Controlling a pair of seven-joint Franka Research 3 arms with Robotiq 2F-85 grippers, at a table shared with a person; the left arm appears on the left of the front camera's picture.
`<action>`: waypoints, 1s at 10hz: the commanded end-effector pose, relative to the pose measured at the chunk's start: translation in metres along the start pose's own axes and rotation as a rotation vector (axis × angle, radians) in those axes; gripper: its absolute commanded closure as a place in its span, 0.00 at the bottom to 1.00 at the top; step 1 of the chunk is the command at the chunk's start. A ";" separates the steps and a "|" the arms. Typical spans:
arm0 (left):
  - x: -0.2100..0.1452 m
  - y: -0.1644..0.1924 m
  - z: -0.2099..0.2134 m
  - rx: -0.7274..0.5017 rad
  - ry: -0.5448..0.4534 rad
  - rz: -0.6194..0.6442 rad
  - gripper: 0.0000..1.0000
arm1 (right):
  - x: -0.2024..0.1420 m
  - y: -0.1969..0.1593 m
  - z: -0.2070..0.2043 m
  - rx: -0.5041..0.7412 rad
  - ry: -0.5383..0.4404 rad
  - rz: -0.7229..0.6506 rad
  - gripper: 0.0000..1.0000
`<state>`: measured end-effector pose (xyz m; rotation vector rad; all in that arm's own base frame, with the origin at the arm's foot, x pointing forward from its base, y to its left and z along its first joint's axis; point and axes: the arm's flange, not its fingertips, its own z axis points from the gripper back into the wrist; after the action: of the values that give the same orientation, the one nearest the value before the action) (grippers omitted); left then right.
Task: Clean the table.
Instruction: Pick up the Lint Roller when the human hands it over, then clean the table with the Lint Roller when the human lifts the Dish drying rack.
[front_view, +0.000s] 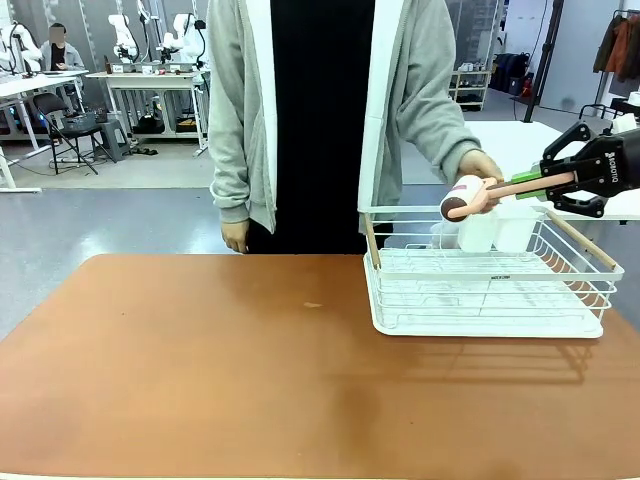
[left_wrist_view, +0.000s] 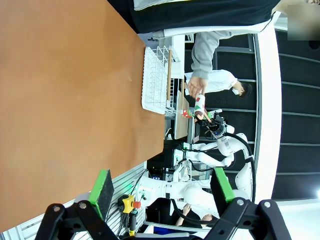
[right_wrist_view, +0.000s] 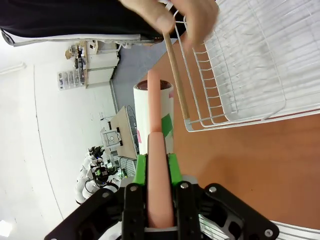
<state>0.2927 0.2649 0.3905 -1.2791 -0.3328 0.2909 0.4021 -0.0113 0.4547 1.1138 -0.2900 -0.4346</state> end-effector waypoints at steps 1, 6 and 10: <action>-0.005 0.000 0.003 -0.009 0.011 -0.022 0.00 | -0.002 0.002 -0.003 -0.003 0.005 0.002 1.00; -0.005 0.000 0.003 -0.009 0.011 -0.022 0.00 | -0.002 0.002 -0.003 -0.003 0.005 0.002 1.00; -0.005 0.000 0.003 -0.009 0.011 -0.022 0.00 | -0.002 0.002 -0.003 -0.003 0.005 0.002 1.00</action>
<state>0.2927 0.2649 0.3905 -1.2791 -0.3328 0.2909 0.4021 -0.0113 0.4547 1.1137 -0.2899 -0.4345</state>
